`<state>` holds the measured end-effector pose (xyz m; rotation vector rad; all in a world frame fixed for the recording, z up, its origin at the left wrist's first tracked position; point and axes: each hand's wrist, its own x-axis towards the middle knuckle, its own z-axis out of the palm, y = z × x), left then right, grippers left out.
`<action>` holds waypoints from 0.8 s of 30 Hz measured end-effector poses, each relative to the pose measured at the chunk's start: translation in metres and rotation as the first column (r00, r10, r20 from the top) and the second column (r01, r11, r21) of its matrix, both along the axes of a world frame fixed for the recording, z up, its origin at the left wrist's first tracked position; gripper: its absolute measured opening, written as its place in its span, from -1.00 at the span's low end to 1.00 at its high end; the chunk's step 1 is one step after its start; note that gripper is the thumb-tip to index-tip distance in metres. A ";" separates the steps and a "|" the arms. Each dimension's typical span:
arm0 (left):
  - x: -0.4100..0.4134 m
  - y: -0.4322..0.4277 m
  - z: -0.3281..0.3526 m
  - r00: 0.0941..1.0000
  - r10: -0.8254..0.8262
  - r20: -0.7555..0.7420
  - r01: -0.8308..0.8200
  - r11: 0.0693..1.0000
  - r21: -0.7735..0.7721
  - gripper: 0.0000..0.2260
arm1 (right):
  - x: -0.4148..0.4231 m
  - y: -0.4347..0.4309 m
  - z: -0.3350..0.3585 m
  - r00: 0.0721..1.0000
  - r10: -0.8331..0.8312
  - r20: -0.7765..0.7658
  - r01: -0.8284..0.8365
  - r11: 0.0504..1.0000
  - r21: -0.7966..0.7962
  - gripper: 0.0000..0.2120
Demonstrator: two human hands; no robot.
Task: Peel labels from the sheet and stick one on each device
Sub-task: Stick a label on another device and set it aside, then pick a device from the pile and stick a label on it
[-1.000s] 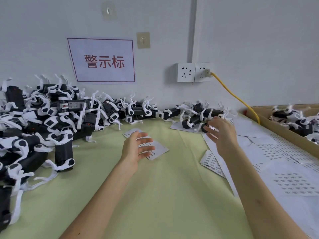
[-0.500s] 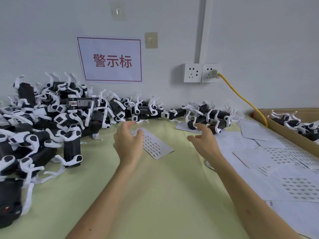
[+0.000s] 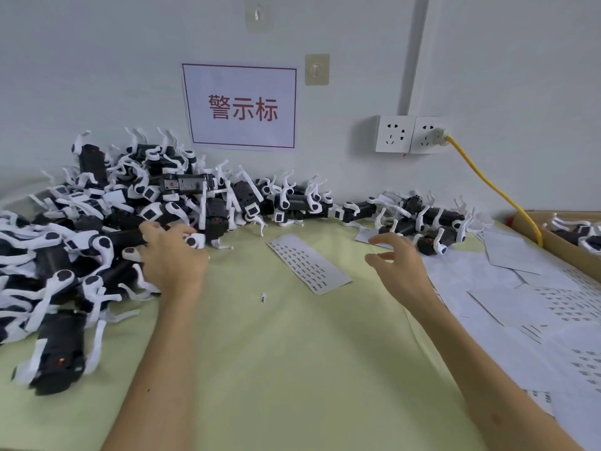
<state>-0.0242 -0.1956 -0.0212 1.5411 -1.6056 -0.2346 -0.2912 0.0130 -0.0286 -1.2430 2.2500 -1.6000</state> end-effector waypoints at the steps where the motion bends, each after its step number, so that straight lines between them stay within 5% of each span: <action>1: -0.005 0.002 -0.001 0.996 -0.071 0.057 0.071 0.997 -0.002 -0.71 | 0.001 0.000 0.000 1.000 0.003 -0.006 -0.003 1.000 0.000 -0.77; 3: -0.025 0.019 -0.002 0.938 -0.282 0.203 0.285 0.958 0.017 -0.70 | 0.003 -0.002 0.000 1.000 0.005 -0.023 -0.005 1.000 0.012 -0.79; 6: -0.075 0.061 -0.006 0.720 -0.581 0.378 0.620 0.784 0.025 -0.64 | 0.007 -0.002 -0.001 0.999 0.015 -0.048 -0.013 0.999 0.040 -0.80; 11: -0.121 0.106 -0.021 0.435 -0.776 0.456 0.887 0.457 -0.068 -0.50 | 0.008 -0.004 0.000 0.996 0.025 -0.085 -0.021 0.998 0.051 -0.78; 13: -0.121 0.103 -0.025 0.473 -0.739 0.480 0.872 0.469 -0.137 -0.40 | 0.008 -0.003 0.001 0.997 0.042 -0.063 -0.040 0.999 0.031 -0.78; 16: -0.111 0.087 -0.023 0.612 -0.657 0.439 0.775 0.609 -0.169 -0.23 | 0.007 0.000 -0.001 0.984 0.179 -0.013 -0.179 0.983 0.034 -0.70; 18: -0.101 0.075 -0.017 0.669 -0.676 0.308 0.737 0.659 -0.154 -0.20 | 0.014 0.000 -0.007 0.948 0.300 -0.109 -0.284 0.948 0.140 -0.49; 22: -0.078 0.056 0.005 0.611 -0.775 -0.160 0.751 0.631 -0.194 -0.32 | 0.030 -0.008 -0.026 0.854 0.451 -0.257 -0.368 0.875 0.314 -0.19; 24: -0.059 0.031 0.027 0.752 -0.627 -0.205 0.567 0.773 -0.283 -0.44 | 0.035 -0.011 -0.030 0.827 0.483 -0.286 -0.379 0.856 0.352 -0.13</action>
